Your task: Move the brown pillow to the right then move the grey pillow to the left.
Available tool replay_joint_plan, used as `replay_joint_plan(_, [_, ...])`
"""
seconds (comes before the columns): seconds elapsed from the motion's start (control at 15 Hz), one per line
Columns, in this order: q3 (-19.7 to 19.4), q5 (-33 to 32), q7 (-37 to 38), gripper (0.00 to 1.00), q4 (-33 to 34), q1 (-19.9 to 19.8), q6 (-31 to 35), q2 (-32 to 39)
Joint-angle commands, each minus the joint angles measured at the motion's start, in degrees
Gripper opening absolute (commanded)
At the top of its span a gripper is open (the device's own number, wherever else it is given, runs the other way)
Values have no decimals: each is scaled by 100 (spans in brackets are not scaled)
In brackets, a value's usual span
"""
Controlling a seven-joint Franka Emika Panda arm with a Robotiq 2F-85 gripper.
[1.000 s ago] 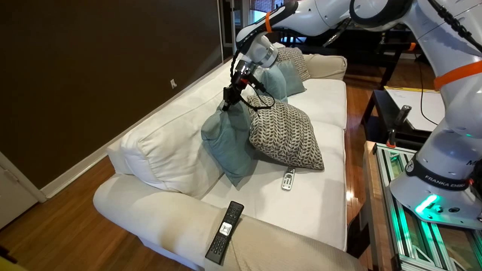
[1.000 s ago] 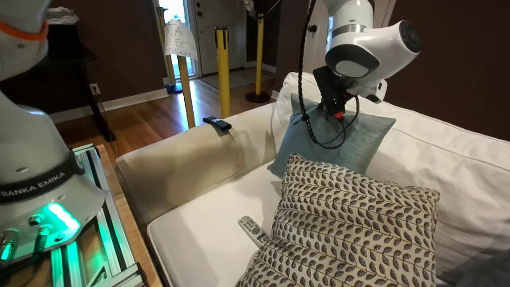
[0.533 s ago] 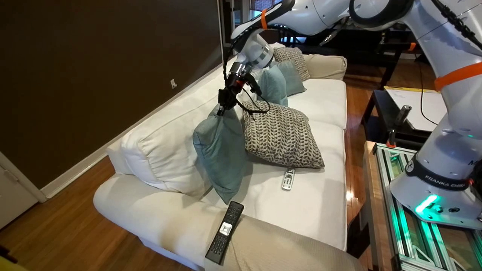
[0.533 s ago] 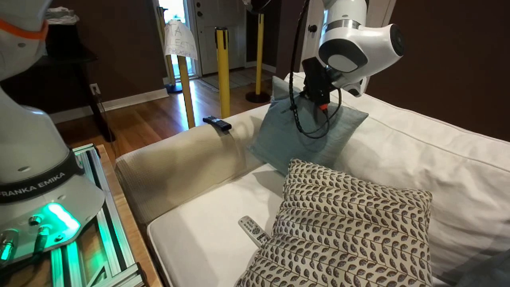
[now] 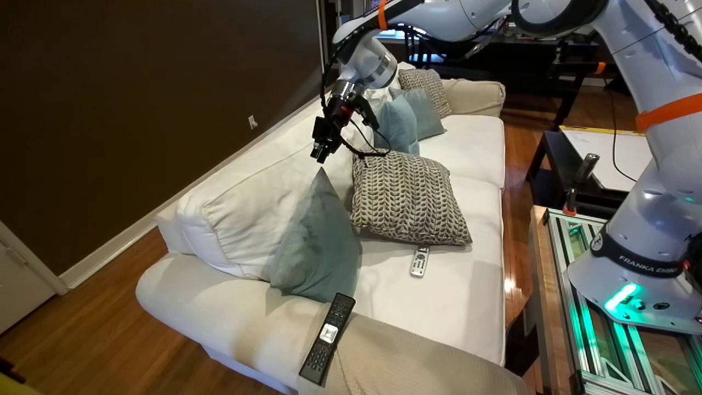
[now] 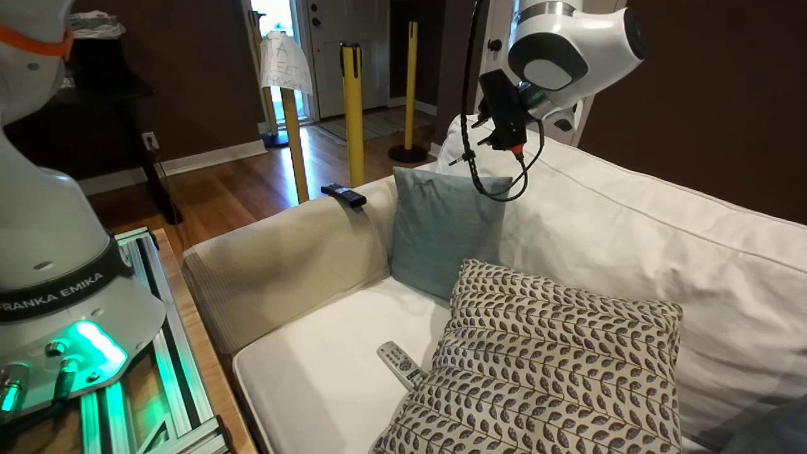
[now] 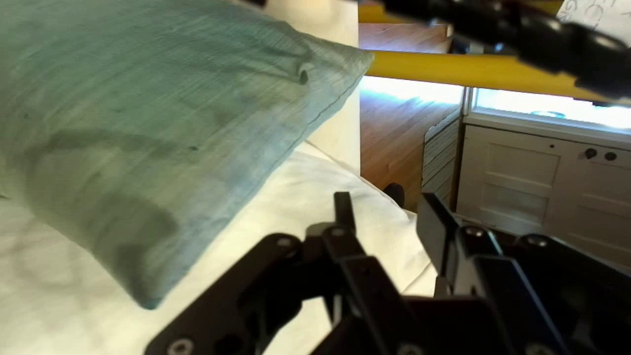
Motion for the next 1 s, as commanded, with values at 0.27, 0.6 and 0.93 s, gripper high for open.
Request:
replay_joint_plan(0.27, [-1055,-1181,407,99,-54,467,-38,-493])
replay_joint_plan(0.6, [-1390,-2486,999,100,-69,673,432,-341])
replay_joint_plan(0.93, [-1681,-3622,1673,100,-175,958,1681,-38])
